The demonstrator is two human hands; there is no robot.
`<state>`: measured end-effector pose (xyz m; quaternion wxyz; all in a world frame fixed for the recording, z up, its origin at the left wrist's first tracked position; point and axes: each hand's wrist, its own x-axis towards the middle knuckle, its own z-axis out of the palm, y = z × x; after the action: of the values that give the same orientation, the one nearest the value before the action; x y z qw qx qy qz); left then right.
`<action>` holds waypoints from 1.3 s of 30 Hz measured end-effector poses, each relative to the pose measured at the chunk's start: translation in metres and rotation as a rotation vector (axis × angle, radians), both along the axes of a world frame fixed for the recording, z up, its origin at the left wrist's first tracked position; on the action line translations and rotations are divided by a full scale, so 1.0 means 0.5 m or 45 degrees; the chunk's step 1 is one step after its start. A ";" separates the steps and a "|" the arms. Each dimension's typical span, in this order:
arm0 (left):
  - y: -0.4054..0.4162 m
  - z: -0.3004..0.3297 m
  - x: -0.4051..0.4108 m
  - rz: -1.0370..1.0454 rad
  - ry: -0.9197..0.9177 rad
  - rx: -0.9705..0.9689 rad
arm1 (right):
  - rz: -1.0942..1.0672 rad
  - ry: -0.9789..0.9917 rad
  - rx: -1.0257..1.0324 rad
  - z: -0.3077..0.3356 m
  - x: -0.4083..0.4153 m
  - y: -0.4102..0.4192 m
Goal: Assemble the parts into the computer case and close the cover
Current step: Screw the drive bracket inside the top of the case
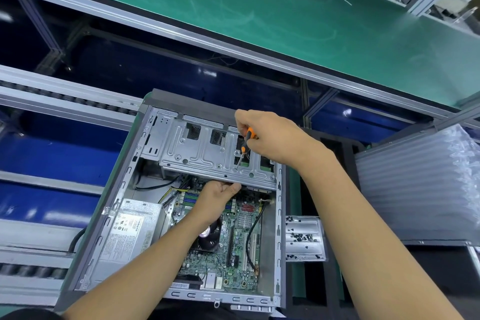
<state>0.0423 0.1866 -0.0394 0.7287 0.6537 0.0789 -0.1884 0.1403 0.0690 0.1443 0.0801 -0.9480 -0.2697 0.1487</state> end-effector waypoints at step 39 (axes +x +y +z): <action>0.003 -0.077 0.010 -0.005 -0.057 0.215 | 0.102 -0.320 -0.173 -0.011 0.004 -0.007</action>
<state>0.0474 0.1881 -0.0780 0.6720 0.7172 0.0769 -0.1679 0.1422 0.0654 0.1389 -0.0246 -0.9509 -0.3045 0.0498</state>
